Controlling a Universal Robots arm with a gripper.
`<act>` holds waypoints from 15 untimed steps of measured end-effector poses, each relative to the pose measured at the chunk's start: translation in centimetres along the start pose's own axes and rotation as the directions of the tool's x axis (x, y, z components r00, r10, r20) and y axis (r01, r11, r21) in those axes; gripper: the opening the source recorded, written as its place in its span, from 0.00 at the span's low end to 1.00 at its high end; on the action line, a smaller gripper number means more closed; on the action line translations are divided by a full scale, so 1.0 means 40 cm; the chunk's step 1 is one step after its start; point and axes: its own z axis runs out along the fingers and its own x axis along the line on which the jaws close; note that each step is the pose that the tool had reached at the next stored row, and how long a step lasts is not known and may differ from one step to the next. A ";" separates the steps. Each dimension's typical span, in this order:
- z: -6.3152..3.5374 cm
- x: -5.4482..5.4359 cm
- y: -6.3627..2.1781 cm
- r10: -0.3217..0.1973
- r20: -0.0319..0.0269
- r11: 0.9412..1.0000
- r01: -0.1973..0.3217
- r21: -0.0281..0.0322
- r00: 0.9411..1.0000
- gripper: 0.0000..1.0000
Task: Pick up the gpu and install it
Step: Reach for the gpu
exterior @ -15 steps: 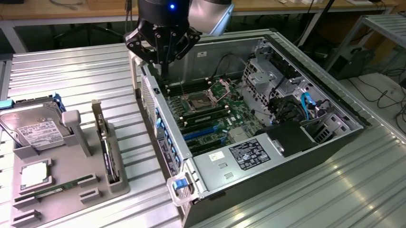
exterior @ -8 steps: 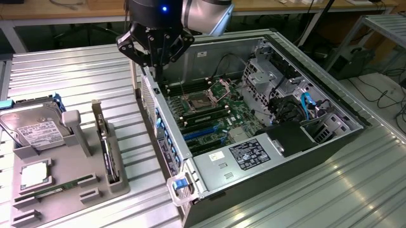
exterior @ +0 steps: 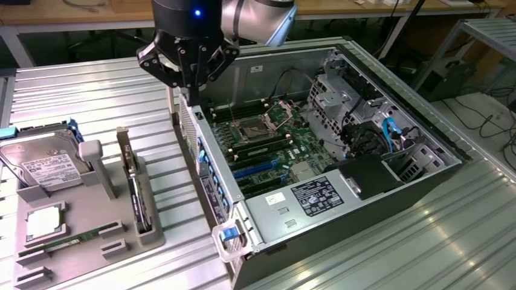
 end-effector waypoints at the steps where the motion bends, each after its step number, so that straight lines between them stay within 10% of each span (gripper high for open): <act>1: 0.000 0.003 -0.001 0.000 0.000 1.000 0.000 0.000 1.000 0.11; 15: -0.002 0.041 -0.011 -0.002 0.000 1.000 0.002 0.000 1.000 0.11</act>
